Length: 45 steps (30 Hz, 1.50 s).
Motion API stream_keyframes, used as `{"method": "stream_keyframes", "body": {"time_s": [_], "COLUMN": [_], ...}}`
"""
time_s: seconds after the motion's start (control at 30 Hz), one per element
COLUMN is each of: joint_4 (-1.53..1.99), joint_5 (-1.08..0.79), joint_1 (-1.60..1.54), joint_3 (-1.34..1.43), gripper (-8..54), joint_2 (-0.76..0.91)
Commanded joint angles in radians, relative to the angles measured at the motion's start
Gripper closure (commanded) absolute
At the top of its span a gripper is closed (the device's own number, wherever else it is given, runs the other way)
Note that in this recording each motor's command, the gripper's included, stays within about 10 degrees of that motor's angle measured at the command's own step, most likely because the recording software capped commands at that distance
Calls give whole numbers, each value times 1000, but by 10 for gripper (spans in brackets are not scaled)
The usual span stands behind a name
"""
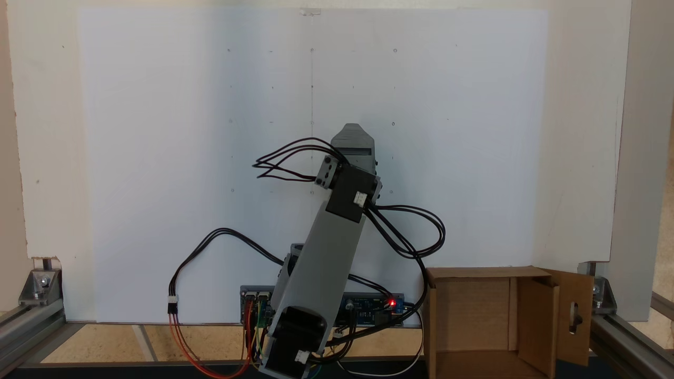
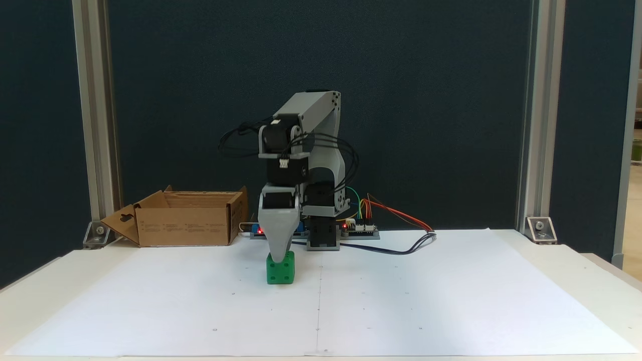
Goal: Grasp a green dice and put it in the bin.
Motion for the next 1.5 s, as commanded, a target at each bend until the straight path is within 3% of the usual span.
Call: {"method": "stream_keyframes", "body": {"time_s": [0.0, 1.0, 1.43, 1.47], "joint_4": [-3, -153, -173, -173], "joint_5": [75, 97, 97, 97], "joint_1": [0, -6, 2, 2], "joint_3": [-15, 51, 58, 60], "gripper": [15, 43, 69, 92], "joint_2": [-2, -115, -118, -118]}}
